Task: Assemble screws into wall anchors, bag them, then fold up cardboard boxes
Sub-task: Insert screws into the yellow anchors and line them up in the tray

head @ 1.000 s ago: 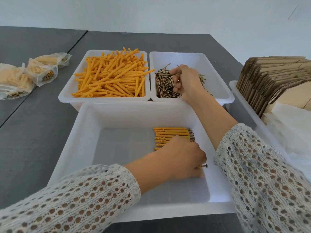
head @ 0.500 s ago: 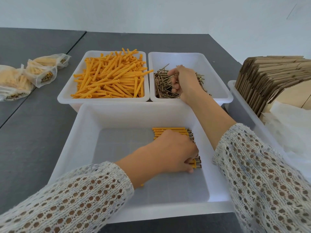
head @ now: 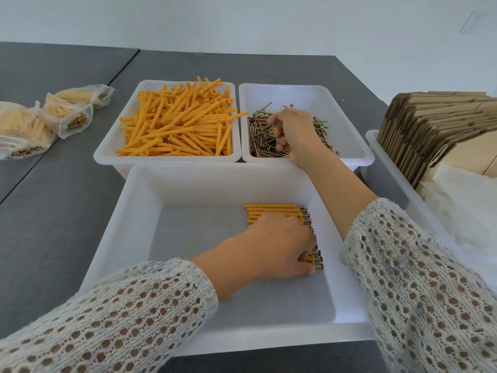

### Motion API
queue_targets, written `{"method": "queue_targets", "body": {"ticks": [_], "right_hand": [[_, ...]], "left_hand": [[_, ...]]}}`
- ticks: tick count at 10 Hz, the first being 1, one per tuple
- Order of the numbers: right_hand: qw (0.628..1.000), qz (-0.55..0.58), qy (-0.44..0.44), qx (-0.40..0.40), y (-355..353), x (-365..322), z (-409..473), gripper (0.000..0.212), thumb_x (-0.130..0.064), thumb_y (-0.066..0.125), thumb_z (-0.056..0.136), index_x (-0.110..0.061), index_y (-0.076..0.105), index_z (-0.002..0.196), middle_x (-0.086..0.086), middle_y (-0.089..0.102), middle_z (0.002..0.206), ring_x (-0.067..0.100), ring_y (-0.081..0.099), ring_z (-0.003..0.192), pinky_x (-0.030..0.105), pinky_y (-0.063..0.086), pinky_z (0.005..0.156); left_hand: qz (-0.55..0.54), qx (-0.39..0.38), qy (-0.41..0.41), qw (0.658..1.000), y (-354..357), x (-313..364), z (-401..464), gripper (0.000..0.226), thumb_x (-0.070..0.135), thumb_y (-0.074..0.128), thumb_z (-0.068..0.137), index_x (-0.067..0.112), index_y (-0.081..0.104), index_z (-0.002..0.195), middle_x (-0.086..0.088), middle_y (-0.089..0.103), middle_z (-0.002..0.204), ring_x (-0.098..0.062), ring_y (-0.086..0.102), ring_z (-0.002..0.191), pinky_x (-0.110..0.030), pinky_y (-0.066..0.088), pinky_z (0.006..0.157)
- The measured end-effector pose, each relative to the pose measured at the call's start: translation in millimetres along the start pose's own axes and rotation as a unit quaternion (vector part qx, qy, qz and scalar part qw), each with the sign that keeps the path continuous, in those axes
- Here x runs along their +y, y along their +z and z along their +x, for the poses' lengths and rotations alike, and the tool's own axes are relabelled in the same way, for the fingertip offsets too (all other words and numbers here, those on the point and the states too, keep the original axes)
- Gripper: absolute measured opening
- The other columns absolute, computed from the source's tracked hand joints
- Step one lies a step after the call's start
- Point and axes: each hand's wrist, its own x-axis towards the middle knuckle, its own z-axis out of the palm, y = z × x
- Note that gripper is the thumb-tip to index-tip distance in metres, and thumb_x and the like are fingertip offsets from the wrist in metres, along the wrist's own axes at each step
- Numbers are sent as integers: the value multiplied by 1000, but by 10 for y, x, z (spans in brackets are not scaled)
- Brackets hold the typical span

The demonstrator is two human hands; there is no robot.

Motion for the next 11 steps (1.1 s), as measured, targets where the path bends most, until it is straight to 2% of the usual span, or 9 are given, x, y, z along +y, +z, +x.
{"method": "queue_targets", "body": {"ticks": [2,4,6,11], "right_hand": [[1000,-16,-6,-3,3,3,-6,30,-5,36,94,-9,62,80,-1,48,54,10,35,40,23,36,42],[1000,-29,-6,0,7,0,-7,30,-4,36,93,-10,62,79,1,48,56,9,36,40,22,35,43],[999,-50,-9,0,7,8,-13,30,-4,37,93,-10,62,78,0,48,55,9,37,40,23,37,43],[998,-66,-19,3,7,4,-19,31,-3,37,92,-11,62,75,1,49,56,8,37,39,23,37,43]], "left_hand": [[6,20,6,1000,10,34,1,33,50,63,89,26,47,73,9,38,61,-15,41,65,-25,17,49],[-4,24,8,1000,24,50,8,33,49,64,89,26,46,74,9,39,60,-15,40,63,-27,15,49],[-3,29,22,999,18,85,15,27,45,66,89,27,49,79,5,66,83,-15,42,67,-27,17,49],[-5,50,33,998,25,76,12,28,47,64,89,27,48,78,4,67,85,-17,45,67,-26,19,49]]}}
